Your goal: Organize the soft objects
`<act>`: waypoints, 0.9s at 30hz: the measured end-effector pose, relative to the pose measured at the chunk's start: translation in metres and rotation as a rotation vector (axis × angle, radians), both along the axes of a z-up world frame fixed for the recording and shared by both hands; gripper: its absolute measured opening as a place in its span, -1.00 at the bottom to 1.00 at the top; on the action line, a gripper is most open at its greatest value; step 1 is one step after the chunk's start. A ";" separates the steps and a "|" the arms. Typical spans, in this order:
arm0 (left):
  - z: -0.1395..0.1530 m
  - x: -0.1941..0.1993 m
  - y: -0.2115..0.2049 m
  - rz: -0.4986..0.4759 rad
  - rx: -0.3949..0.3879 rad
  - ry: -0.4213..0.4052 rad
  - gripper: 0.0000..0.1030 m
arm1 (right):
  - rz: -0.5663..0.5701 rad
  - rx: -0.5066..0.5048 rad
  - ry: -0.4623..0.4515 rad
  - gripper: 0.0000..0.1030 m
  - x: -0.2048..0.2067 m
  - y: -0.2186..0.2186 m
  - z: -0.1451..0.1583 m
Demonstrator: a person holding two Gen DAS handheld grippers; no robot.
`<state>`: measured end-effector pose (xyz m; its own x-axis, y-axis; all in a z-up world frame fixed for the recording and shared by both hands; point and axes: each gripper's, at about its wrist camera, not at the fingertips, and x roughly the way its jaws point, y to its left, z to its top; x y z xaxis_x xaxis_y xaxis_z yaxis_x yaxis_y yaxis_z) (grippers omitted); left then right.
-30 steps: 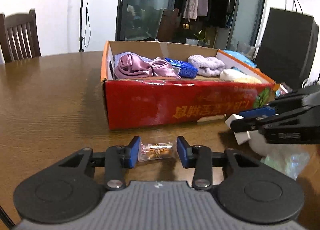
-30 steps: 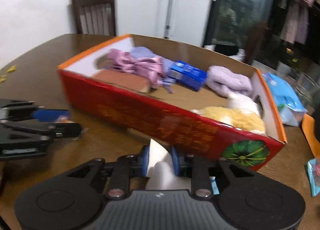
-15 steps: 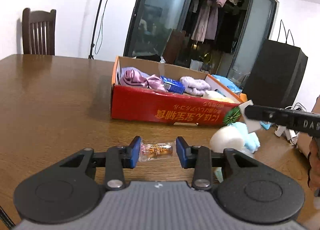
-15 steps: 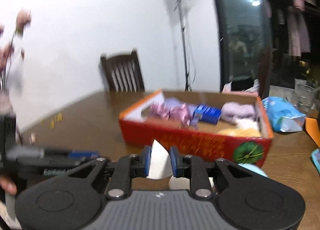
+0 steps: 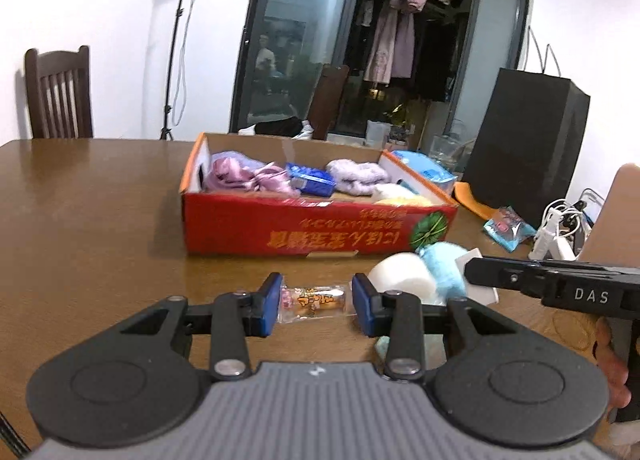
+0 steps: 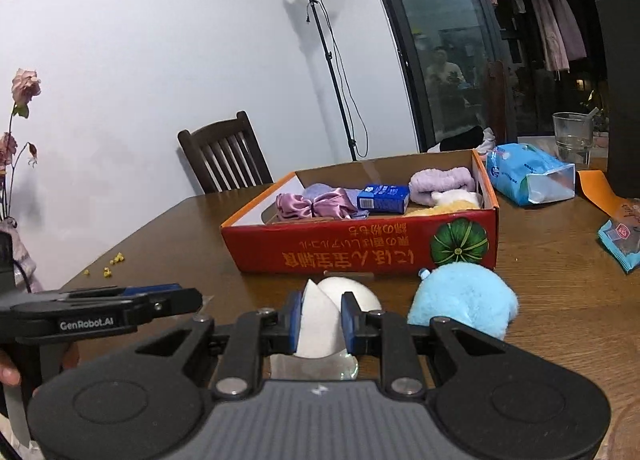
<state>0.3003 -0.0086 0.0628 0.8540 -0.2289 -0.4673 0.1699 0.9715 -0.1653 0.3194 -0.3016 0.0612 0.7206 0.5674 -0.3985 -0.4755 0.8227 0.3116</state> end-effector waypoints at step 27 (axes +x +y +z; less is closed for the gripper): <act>-0.017 0.359 -0.068 -0.026 -0.214 0.387 0.20 | -0.148 -0.169 0.119 -0.36 0.315 0.002 0.013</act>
